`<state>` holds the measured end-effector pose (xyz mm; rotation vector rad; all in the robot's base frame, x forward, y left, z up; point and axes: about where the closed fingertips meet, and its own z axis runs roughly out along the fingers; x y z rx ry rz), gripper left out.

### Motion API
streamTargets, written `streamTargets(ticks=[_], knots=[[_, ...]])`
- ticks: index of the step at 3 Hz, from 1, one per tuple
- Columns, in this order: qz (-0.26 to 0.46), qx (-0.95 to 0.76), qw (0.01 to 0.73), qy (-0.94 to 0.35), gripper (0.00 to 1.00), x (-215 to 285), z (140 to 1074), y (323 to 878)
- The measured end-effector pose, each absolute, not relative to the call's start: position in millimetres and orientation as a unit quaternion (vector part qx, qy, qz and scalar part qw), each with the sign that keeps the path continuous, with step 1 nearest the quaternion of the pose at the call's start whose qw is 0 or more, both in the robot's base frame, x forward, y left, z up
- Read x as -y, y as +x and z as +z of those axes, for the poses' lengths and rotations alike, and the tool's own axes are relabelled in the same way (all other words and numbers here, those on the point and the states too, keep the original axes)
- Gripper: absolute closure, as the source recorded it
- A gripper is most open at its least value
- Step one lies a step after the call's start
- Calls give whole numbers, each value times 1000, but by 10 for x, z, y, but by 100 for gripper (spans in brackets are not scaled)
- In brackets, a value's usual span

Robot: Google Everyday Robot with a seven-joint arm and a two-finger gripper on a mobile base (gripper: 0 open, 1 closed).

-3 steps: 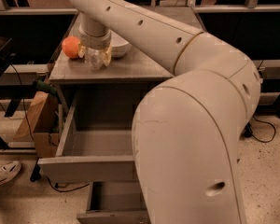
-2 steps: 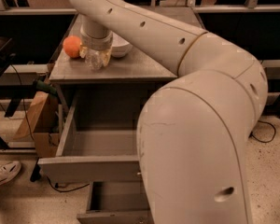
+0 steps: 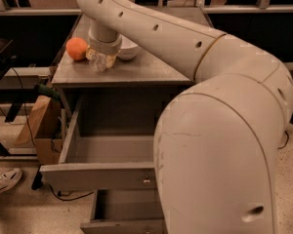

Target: Place water bottle into top drawer

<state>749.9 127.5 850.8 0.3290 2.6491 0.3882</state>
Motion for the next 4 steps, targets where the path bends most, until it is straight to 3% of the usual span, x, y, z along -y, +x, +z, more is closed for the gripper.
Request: streamTargets(ticks=[4], knots=[[158,-925,308,153,100,-959,9006,7312]])
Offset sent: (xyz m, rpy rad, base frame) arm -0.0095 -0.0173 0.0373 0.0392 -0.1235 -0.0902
